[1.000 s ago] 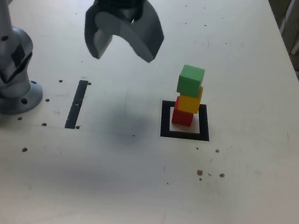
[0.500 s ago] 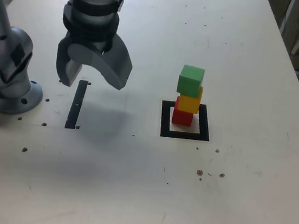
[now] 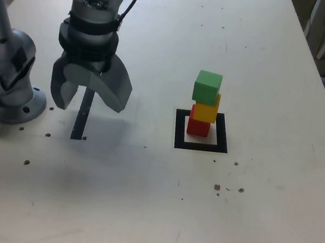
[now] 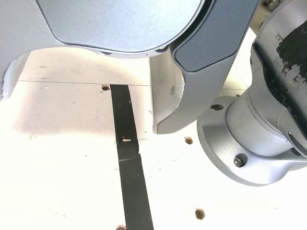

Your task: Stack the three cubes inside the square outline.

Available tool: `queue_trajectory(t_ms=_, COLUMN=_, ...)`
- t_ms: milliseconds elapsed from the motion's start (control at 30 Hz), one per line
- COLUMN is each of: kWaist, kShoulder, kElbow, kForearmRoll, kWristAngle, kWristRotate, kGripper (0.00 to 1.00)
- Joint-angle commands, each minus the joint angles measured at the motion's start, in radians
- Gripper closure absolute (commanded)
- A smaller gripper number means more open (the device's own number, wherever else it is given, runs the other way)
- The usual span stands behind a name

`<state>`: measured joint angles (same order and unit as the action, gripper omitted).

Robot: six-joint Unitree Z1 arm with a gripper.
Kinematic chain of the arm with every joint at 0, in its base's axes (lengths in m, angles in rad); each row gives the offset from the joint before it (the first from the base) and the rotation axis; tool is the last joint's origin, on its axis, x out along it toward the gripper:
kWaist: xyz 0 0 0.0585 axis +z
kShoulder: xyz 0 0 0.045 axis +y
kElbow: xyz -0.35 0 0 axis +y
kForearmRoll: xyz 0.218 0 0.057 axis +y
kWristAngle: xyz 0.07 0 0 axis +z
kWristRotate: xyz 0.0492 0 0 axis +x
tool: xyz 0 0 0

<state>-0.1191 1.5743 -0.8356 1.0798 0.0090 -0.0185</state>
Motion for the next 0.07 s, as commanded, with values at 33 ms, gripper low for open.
queue_trajectory(t_ms=33, kWaist=-0.001, kShoulder=0.004, kElbow=0.013, kForearmRoll=-0.009, kWristAngle=-0.002, kWristRotate=-0.001, kGripper=0.0)
